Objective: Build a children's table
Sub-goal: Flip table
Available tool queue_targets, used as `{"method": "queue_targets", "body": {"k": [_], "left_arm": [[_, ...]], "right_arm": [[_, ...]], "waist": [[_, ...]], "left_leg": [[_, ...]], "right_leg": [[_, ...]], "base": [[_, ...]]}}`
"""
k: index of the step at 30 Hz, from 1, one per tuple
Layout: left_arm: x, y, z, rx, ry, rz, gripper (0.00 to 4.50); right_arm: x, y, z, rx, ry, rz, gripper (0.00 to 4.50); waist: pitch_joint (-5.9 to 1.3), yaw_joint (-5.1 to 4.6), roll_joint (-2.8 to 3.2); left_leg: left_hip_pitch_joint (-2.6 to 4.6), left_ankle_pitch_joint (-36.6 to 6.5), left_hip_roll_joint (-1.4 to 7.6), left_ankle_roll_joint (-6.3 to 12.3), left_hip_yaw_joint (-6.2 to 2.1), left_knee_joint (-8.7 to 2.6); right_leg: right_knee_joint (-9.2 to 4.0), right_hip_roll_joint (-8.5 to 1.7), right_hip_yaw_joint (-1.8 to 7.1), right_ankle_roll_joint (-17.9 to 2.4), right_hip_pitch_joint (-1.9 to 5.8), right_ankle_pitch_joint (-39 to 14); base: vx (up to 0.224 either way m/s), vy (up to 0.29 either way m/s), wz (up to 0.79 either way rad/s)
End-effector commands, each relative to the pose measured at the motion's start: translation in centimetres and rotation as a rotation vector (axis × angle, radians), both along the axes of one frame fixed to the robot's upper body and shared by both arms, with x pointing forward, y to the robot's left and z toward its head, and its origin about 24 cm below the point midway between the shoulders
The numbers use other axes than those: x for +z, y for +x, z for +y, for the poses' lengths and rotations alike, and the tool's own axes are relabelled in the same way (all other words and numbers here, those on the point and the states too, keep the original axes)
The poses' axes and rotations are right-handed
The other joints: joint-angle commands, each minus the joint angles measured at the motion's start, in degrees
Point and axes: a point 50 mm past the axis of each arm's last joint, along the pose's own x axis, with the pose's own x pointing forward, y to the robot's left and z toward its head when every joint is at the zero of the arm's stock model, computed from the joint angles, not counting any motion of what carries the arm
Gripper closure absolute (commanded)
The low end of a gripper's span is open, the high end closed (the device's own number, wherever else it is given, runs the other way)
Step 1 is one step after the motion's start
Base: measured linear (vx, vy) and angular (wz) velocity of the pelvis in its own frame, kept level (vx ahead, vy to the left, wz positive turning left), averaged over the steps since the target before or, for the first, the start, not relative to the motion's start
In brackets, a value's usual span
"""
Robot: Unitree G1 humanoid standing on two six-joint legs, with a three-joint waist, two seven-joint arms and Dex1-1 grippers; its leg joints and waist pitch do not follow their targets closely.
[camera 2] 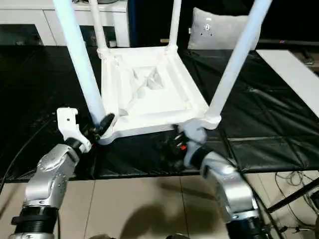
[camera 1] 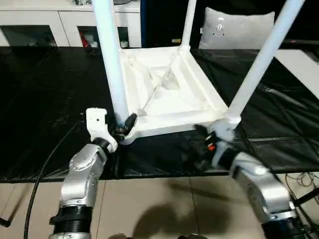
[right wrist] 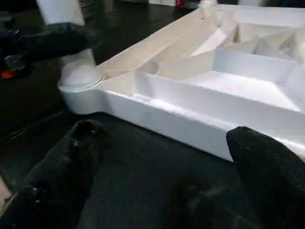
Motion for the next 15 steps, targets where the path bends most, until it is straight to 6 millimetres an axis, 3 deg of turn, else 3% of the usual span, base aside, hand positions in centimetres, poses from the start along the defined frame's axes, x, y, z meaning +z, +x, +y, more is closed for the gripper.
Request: {"method": "queue_targets", "body": {"k": [1, 9, 15], "left_arm": [[0.38, -0.35, 0.72, 0.094, 0.019, -0.004, 1.33], [0.53, -0.75, 0.82, 0.137, 0.015, -0.012, 2.15], [0.6, -0.95, 0.53, 0.137, -0.003, 0.005, 2.28]], "right_arm": [[0.8, -0.13, 0.24, 0.015, 0.009, -0.041, 0.0], [0.71, -0.41, 0.26, 0.011, 0.025, -0.04, 0.0], [0.44, -0.36, 0.12, -0.011, 0.02, -0.03, 0.0]], "waist": [[-3.28, -0.05, -0.34], [-3.58, -0.3, -0.01], [-3.43, -0.5, 0.18]], "left_leg": [[-0.35, -11.2, 4.36, 1.52, -2.12, -5.65], [-0.58, -7.3, 4.2, 3.32, -1.89, -5.17], [-0.58, -9.0, 4.24, 2.68, -1.96, -5.3]], "right_leg": [[-4.81, -4.38, 3.69, -7.4, 2.64, -20.8], [-4.16, -4.26, 3.73, -10.1, 2.84, -13.8], [-4.33, -4.32, 3.72, -10.2, 2.84, -15.6]], "base": [[0.0, 0.0, 0.0], [0.0, 0.0, 0.0], [0.0, 0.0, 0.0]]}}
